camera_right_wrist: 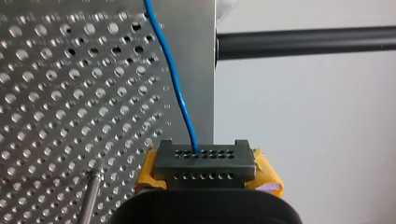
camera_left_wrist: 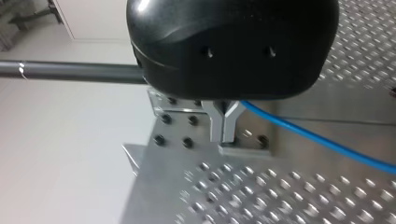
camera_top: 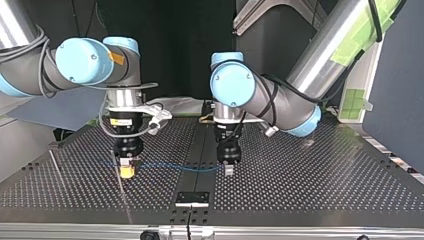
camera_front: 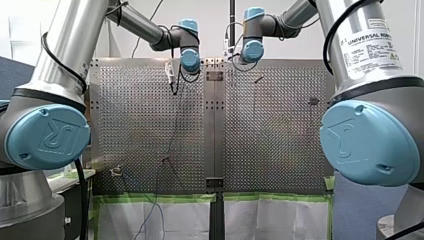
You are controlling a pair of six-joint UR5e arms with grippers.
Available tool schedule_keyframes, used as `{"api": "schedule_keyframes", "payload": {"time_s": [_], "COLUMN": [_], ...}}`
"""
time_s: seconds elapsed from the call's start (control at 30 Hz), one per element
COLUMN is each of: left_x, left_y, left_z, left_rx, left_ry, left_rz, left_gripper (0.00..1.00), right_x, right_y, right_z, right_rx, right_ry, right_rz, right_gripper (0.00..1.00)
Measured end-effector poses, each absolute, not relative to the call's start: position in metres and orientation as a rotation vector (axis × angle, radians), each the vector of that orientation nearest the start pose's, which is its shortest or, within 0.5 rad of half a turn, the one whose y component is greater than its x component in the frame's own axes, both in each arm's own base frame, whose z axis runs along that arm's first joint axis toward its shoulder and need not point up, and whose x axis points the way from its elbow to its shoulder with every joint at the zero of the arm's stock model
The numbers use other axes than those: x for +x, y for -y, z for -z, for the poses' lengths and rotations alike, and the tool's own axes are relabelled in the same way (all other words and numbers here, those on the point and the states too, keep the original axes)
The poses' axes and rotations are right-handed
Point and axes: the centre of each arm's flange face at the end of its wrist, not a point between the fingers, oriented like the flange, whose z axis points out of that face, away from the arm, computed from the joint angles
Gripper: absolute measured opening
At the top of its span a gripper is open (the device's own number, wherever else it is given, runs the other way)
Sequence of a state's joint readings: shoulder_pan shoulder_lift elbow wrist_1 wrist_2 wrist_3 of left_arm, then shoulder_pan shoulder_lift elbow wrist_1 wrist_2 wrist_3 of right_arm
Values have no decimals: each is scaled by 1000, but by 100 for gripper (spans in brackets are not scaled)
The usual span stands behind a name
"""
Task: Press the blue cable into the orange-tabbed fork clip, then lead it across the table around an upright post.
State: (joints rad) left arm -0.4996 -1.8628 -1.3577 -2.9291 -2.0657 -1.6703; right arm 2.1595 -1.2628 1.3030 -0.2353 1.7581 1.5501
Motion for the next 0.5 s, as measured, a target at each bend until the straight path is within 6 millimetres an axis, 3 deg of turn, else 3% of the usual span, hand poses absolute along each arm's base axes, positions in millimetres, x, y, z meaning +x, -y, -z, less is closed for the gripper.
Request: {"api": "schedule_keyframes", "payload": {"time_s": [0.37,0.5], "left_x": [493,497], "left_y": [391,400], "left_z": [-491,-491], "left_rx": [-88,-71], "left_ry": [-1426,-1444], "left_rz": [187,187], "left_gripper": [0,0], "right_x": [425,417], "right_y": [486,493], "right_z": [-475,-475], "right_rx": [1296,1291], "right_ry": [921,932], "right_rz": [-1575,-1558], "right_gripper": [0,0]}}
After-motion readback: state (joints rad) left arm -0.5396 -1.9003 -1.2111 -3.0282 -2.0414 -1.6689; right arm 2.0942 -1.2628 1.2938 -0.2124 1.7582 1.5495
